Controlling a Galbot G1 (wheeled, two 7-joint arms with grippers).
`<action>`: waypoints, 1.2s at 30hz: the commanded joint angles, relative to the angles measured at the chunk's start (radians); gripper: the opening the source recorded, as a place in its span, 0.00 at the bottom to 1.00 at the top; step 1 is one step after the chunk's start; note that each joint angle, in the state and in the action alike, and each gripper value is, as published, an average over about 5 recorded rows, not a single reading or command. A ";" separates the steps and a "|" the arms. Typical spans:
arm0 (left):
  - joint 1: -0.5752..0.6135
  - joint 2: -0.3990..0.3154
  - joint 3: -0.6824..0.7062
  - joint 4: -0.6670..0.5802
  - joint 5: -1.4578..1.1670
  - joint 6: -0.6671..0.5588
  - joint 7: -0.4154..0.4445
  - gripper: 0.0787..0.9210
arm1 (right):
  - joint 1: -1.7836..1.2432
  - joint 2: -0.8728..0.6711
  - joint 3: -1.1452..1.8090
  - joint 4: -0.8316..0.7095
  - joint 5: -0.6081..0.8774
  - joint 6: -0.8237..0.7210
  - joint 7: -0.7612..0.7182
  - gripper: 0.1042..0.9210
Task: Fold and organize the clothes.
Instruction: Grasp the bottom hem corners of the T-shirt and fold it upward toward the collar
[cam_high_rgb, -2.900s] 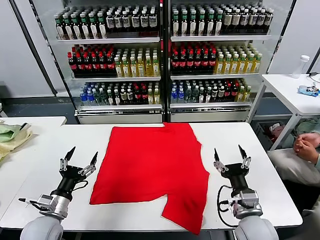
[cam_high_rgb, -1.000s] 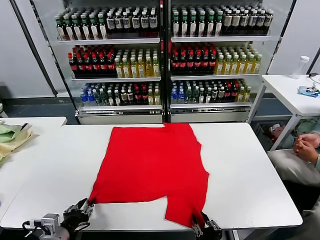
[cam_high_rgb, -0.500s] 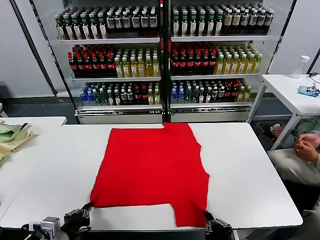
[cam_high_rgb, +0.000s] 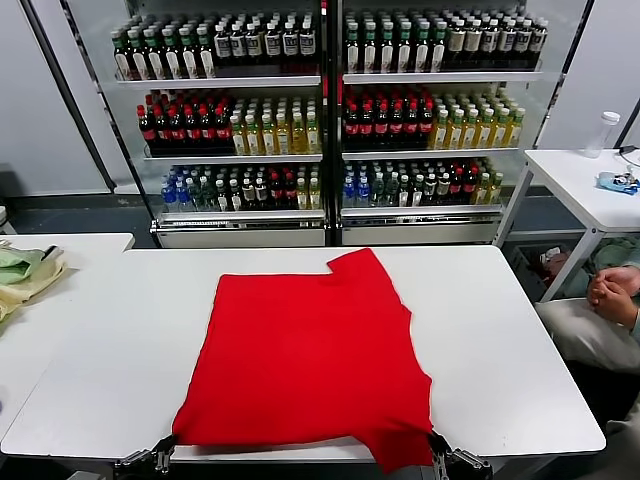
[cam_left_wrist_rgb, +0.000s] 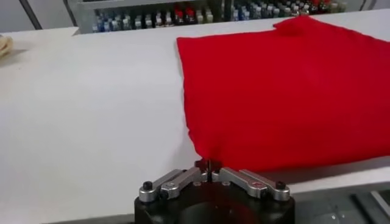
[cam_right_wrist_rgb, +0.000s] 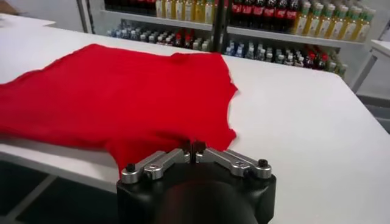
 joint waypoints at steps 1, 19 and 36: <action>-0.486 -0.008 0.096 0.169 -0.128 0.053 0.053 0.00 | 0.327 0.019 -0.051 -0.117 0.052 -0.062 -0.007 0.01; -0.667 -0.058 0.213 0.381 -0.111 0.062 0.144 0.00 | 0.561 0.078 -0.177 -0.368 0.030 -0.066 -0.015 0.01; -0.679 -0.076 0.243 0.428 -0.085 0.042 0.160 0.00 | 0.658 0.114 -0.229 -0.466 0.005 -0.044 -0.035 0.01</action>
